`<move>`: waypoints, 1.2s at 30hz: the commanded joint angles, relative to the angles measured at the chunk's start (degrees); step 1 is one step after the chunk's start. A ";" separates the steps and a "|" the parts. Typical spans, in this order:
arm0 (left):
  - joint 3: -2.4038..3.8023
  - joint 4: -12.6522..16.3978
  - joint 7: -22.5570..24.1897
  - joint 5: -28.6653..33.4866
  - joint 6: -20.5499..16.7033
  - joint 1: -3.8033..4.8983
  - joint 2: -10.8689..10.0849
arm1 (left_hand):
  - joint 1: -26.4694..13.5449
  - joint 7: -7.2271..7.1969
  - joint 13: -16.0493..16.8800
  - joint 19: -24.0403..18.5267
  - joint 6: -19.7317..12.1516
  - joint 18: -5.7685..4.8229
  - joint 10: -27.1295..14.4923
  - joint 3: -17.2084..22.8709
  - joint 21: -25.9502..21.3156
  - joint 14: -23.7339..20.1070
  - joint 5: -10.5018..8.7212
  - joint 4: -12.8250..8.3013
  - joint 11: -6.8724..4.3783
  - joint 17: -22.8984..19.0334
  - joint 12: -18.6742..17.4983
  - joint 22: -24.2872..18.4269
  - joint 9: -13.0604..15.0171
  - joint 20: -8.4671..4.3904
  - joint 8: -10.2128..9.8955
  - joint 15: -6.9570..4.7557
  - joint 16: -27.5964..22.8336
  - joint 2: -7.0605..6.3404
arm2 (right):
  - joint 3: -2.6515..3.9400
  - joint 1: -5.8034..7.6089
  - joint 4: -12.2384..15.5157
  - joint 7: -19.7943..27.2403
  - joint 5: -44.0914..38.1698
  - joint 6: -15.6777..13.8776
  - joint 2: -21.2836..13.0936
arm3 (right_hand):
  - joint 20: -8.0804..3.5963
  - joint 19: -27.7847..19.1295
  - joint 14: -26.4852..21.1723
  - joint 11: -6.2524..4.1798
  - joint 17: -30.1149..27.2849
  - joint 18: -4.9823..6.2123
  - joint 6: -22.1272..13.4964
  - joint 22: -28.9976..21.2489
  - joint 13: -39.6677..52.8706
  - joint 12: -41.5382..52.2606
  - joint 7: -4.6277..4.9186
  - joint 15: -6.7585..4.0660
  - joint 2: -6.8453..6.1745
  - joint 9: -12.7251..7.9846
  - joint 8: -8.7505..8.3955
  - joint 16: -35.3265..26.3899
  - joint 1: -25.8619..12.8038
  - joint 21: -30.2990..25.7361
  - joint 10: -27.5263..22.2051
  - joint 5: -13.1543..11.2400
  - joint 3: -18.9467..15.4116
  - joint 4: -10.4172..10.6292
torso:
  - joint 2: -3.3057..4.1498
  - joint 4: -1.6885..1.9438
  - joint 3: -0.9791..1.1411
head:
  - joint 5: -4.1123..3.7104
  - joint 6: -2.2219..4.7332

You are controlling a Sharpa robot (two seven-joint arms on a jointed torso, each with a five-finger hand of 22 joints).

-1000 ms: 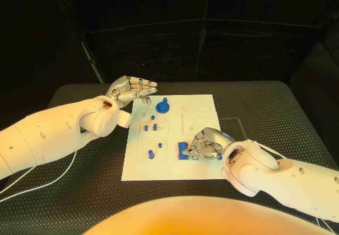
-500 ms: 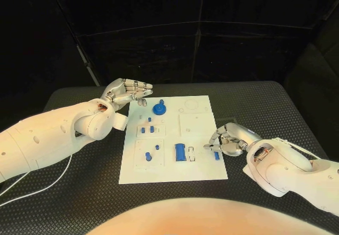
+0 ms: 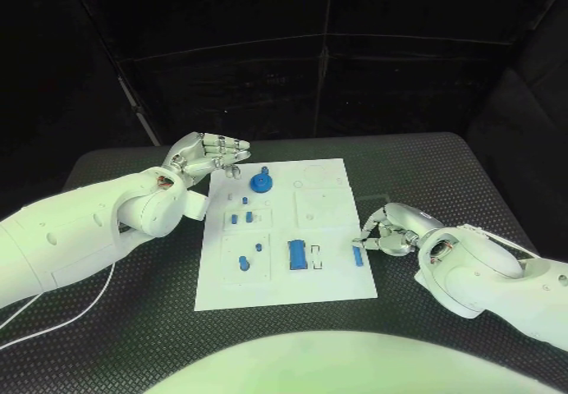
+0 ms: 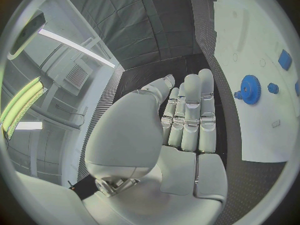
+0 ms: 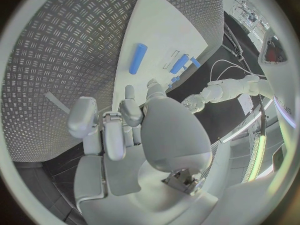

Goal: Assemble the parts on the task board

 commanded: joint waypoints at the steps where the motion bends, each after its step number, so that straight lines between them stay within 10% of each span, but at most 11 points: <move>1: 0.05 0.11 0.50 0.21 0.50 0.08 0.00 | -0.04 -0.10 0.01 -0.33 -0.08 0.77 -0.57 -0.13 -0.11 -0.33 -0.35 -0.20 -0.03 -0.10 0.23 -0.10 0.01 0.18 0.29 -0.02 -0.38 0.53 | 0.02 0.02 -0.34 -1.63 -3.65 3.94 0.52 | -0.02 -0.15 4.17 -0.24 6.11 -0.60 0.74 -0.06 -0.02 -0.20 -0.04 0.10 -0.07 0.12 -0.05 -0.39 0.80 -0.32 -0.32 0.21 -0.41 0.15 | -0.01 0.18 -0.04 | -0.07 -0.07; 36: 0.05 -0.36 -0.06 0.22 1.22 0.07 0.23 | -0.16 -0.14 0.01 -0.37 -0.09 0.77 -0.62 -0.21 -0.21 -0.40 -0.37 -0.18 -0.04 -0.16 0.35 -0.16 0.01 0.19 0.34 -0.01 -0.42 0.53 | -0.15 -1.06 -1.13 -6.54 -10.87 15.79 3.98 | -0.67 -0.34 4.05 -0.96 5.48 -0.55 2.84 -0.49 -0.27 -0.89 -0.85 -0.55 -1.61 1.70 0.61 -0.82 2.76 -0.78 -0.32 -1.46 -2.11 0.12 | 0.01 0.02 0.01 | 0.40 -0.47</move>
